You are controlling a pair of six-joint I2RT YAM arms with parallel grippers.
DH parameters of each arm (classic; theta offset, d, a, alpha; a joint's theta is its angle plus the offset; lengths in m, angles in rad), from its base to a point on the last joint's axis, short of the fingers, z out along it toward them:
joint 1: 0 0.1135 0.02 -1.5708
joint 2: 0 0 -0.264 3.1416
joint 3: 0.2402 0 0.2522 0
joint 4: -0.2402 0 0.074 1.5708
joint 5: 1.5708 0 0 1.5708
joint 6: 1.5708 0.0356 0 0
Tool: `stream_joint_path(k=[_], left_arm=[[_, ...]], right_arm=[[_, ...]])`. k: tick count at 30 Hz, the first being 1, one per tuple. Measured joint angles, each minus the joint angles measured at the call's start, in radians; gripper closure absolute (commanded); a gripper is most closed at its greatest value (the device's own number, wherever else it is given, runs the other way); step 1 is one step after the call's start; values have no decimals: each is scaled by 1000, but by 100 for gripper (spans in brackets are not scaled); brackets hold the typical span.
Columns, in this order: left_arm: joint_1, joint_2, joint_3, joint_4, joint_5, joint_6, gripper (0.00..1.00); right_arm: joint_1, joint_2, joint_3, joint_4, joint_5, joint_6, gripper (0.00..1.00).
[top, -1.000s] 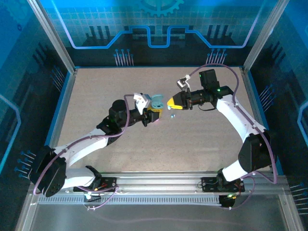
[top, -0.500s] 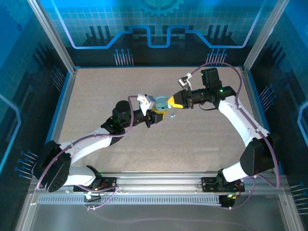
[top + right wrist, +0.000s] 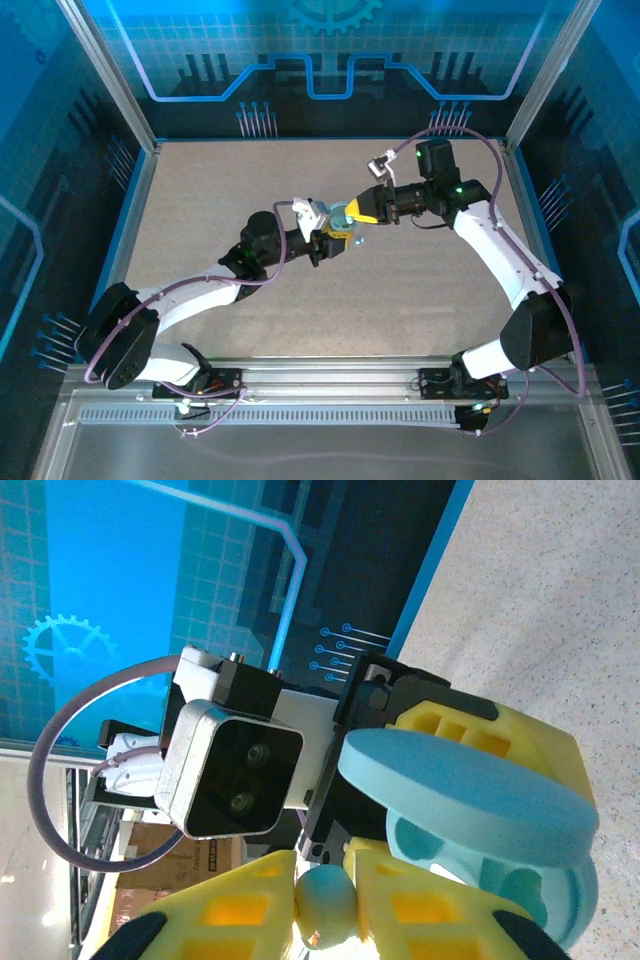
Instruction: Insert the wireless bluetooth earbuds into the charging case
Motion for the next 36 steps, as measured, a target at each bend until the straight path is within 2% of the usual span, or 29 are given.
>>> stream_joint_path(k=[21, 36], left_arm=[[-9, 22, 0, 106, -19, -19, 70], [-29, 62, 0, 132, -26, -35, 70]], right_arm=[[6, -23, 0, 29, 23, 37, 79], [53, -30, 2, -6, 157, 13, 79]])
